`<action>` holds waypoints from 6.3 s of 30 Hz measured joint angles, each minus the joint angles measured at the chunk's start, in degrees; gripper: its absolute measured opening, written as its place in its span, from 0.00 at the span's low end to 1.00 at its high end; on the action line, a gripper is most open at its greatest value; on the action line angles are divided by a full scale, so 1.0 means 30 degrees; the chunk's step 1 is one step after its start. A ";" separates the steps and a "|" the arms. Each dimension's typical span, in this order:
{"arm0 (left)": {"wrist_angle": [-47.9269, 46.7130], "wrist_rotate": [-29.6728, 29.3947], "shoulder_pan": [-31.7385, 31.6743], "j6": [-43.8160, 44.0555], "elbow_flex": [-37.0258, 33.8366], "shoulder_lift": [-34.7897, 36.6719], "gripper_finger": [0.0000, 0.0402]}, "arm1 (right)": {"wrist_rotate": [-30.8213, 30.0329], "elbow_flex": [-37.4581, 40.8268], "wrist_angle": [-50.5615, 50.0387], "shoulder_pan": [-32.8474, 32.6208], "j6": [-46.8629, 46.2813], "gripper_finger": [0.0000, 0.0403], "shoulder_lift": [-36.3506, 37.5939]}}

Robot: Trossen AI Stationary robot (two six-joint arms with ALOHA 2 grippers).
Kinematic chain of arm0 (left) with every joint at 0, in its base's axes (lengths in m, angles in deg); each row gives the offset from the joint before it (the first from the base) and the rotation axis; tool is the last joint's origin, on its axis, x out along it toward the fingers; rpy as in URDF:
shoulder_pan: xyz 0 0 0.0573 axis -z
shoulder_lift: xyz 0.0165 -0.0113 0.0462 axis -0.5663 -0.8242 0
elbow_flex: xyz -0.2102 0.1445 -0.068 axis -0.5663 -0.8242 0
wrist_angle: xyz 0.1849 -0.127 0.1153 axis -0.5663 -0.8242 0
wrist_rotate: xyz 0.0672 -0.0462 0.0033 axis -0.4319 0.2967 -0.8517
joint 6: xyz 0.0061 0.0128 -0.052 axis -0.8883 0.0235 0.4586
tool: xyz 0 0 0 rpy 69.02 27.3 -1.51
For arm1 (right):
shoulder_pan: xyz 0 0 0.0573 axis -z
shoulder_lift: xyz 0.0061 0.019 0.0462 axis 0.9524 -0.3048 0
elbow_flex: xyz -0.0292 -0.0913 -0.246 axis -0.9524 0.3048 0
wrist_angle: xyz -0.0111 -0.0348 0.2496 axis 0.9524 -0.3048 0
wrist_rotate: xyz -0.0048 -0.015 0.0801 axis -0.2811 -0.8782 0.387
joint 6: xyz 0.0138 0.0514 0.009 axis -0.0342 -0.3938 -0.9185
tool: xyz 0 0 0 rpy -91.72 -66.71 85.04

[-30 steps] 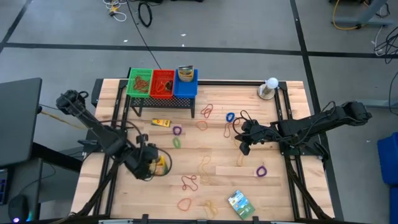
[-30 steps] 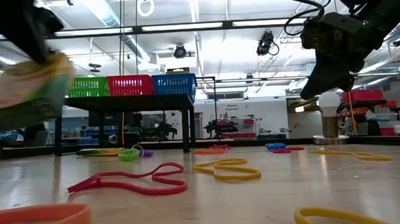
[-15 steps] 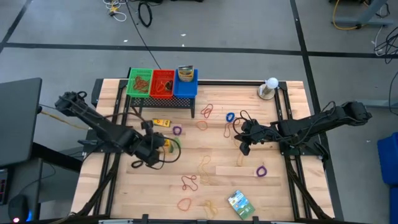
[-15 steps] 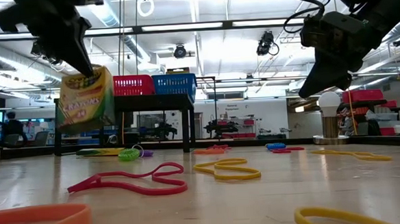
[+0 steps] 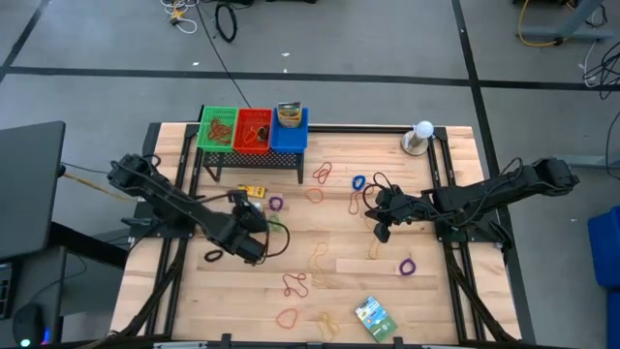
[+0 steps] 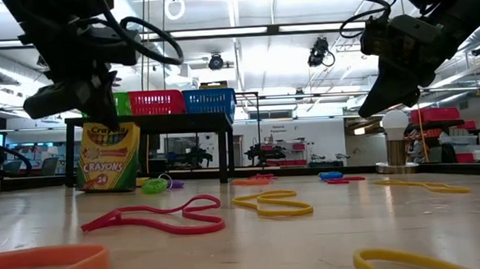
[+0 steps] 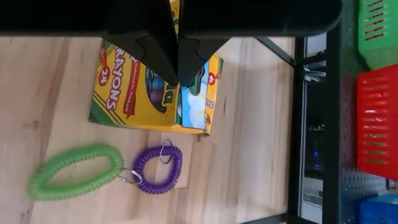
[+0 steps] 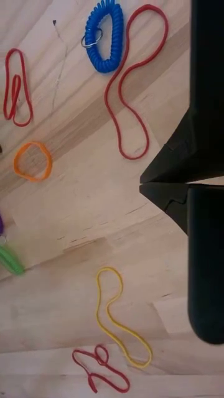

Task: Pick & Place Office Desk Supplies
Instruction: Put the big box of crayons into the blue bin on the shelf

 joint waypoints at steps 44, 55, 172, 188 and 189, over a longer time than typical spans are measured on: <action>-0.3321 0.6079 -0.0178 0.2952 0.4173 0.3672 0.48 | 0.0007 0.0000 0.0267 0.0012 0.0648 0.01 0.0000; -0.3256 0.7636 -0.0969 0.3170 0.4173 0.7193 0.42 | 0.0003 0.0000 0.0291 0.0013 0.0841 0.01 0.0000; -0.2994 1.0826 -1.6401 -1.8524 1.9064 -0.1088 0.20 | -0.1180 0.0000 0.0395 0.0015 0.0195 0.01 0.0000; -0.3173 1.0484 -1.7429 -2.1414 1.9072 -0.4355 0.21 | -0.1137 0.0000 0.0401 0.0015 -0.0080 0.01 0.0000; -0.3101 1.0372 -1.7465 -2.1419 1.9072 -0.4493 0.21 | -0.1137 0.0000 0.0401 0.0015 -0.0080 0.01 0.0000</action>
